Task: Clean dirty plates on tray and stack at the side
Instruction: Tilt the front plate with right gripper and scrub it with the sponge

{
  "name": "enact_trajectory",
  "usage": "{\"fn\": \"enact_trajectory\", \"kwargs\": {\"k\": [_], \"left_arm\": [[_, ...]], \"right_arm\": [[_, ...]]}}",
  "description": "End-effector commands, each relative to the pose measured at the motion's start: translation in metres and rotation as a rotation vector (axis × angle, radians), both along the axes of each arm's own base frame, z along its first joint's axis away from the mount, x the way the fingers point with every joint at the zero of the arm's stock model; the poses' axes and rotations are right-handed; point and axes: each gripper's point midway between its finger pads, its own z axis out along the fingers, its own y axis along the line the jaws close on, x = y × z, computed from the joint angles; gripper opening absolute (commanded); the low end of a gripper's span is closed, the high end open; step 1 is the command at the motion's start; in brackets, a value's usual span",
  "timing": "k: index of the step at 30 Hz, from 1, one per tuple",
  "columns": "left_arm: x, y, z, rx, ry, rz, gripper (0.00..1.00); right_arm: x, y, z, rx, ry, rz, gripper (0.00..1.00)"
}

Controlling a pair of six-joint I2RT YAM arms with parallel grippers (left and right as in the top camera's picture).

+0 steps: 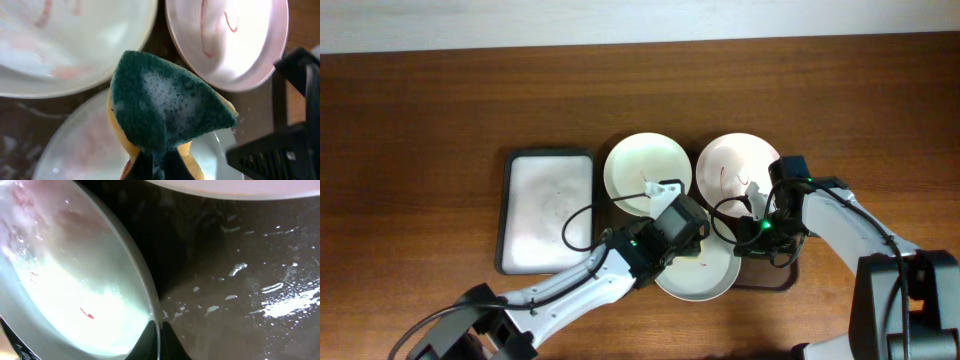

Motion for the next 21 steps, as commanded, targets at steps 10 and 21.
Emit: {"fn": "enact_trajectory", "kwargs": {"k": [10, 21], "left_arm": [[-0.028, -0.011, -0.074, 0.128, 0.112, -0.027, 0.0], [0.008, 0.044, -0.014, 0.19, 0.01, -0.002, 0.0]], "right_arm": [[0.002, -0.001, 0.001, -0.012, -0.006, 0.01, 0.04], [0.002, -0.002, 0.001, -0.016, -0.006, 0.01, 0.04]]}}
